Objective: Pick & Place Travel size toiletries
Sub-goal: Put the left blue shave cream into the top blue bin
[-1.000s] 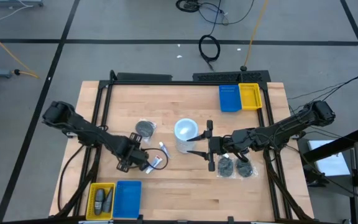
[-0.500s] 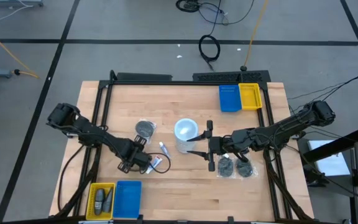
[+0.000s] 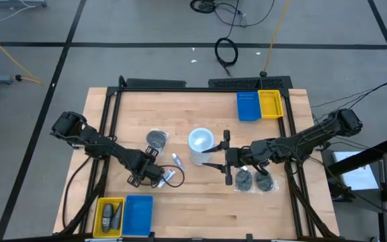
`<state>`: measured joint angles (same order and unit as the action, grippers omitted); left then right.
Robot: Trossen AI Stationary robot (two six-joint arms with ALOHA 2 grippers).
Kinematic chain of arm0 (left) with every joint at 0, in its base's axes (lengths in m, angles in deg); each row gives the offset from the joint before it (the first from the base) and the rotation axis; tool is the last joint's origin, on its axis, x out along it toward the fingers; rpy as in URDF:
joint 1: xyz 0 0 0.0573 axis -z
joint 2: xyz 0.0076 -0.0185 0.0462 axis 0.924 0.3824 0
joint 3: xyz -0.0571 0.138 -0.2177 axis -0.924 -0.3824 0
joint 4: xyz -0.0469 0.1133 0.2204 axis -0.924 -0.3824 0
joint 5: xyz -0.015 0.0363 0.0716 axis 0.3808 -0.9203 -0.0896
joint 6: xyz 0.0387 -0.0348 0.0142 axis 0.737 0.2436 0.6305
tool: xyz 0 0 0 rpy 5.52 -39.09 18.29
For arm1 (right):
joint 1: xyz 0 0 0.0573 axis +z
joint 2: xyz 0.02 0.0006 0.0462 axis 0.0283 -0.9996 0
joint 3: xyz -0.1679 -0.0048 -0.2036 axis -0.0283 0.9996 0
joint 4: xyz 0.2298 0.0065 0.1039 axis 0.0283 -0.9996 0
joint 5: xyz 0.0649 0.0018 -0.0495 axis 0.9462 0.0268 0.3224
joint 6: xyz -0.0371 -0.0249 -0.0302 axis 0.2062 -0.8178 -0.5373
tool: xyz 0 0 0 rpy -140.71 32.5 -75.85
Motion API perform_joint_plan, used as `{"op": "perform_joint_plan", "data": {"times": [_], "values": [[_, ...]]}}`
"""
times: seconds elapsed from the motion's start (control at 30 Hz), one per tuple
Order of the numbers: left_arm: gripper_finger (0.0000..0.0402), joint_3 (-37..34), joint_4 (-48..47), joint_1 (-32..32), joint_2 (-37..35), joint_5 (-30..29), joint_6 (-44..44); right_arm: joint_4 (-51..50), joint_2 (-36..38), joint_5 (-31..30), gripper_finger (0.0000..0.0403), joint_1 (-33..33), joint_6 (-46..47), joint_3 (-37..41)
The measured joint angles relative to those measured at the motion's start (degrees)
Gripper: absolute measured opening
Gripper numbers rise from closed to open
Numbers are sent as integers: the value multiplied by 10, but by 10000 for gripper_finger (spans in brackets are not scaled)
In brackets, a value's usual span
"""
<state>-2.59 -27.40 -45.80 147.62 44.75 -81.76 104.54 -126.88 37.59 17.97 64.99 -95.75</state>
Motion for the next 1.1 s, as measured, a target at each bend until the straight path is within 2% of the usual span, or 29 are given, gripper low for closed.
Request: {"op": "perform_joint_plan", "data": {"times": [0.27, 0.6, 0.9, 1.1], "values": [[108, 0, 0, 0, 0, 3, -2, -12, 0, 0, 171, 0, 0, 0], [108, -1, -4, 0, -6, 3, -66, -15, 0, 0, 171, 0, 0, 0], [108, -3, -5, 0, -80, -10, -148, -15, 0, 0, 171, 0, 0, 0], [108, -2, 3, 13, -157, -80, -184, -15, 0, 0, 171, 0, 0, 0]]}}
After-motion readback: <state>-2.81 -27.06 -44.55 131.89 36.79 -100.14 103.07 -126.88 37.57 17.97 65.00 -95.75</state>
